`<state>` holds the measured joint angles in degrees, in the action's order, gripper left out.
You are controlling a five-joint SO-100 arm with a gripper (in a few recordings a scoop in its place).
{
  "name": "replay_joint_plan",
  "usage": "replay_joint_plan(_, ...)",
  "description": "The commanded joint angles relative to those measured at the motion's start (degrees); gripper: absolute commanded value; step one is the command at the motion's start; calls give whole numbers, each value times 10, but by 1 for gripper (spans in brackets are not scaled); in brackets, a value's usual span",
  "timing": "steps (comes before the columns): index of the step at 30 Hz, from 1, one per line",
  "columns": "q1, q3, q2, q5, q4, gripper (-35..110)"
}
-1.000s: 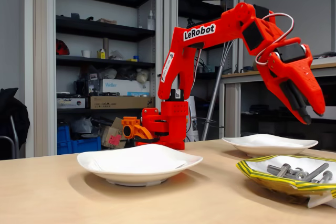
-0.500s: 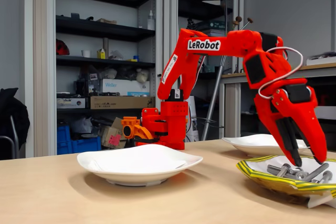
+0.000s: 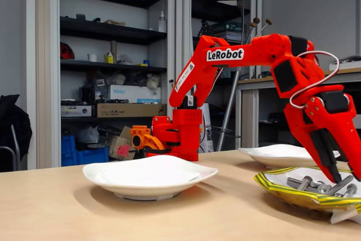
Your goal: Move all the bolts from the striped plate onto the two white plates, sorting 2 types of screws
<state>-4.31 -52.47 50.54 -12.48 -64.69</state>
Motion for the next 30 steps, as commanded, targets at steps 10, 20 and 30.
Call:
replay_joint_plan(10,4,31,-19,-26,1,5)
replay_joint_plan(20,9,99,-40,-38,-43,0)
replay_joint_plan(30,13,413,-157,-15,-200,0)
